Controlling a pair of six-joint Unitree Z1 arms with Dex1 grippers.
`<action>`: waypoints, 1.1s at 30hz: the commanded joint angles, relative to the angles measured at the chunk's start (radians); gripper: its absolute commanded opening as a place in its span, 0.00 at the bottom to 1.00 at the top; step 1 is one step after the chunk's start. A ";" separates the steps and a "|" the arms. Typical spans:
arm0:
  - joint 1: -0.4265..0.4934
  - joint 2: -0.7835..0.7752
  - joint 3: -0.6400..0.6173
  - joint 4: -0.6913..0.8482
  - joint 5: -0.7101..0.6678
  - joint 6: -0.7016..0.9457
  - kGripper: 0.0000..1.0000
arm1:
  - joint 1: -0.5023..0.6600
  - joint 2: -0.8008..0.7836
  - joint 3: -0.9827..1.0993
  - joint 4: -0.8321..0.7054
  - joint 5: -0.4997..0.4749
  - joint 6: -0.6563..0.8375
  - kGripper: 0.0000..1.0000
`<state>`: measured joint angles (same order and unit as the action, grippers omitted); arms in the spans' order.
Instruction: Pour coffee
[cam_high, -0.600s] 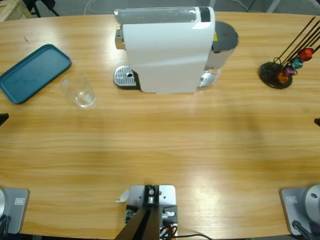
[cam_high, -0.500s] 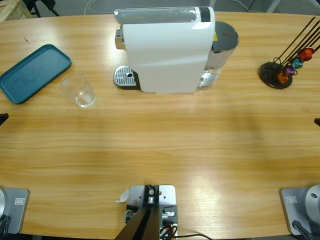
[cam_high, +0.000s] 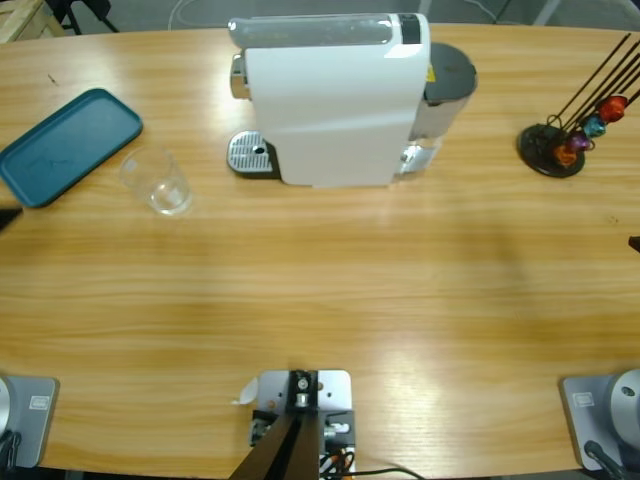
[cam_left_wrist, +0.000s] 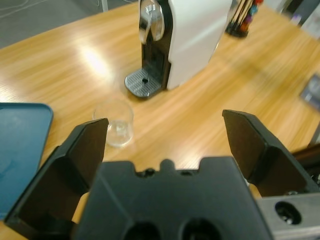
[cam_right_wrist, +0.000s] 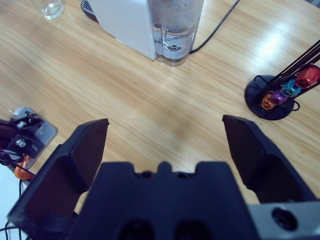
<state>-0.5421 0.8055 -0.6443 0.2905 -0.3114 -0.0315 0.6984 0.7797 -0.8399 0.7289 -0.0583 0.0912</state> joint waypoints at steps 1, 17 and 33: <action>0.002 0.393 -0.305 -0.017 -0.069 -0.296 1.00 | 0.009 0.016 0.028 -0.002 -0.018 0.013 1.00; 0.008 0.833 -0.395 -0.338 -0.169 -0.601 1.00 | 0.009 0.041 0.022 0.005 -0.016 0.010 1.00; -0.009 0.888 -0.408 -0.350 -0.291 -0.619 0.68 | 0.009 0.043 0.021 0.006 -0.016 0.010 1.00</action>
<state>-0.5429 1.6777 -1.1014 -0.0525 -0.5970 -0.6374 0.6995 0.8016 -0.8401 0.7290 -0.0582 0.0912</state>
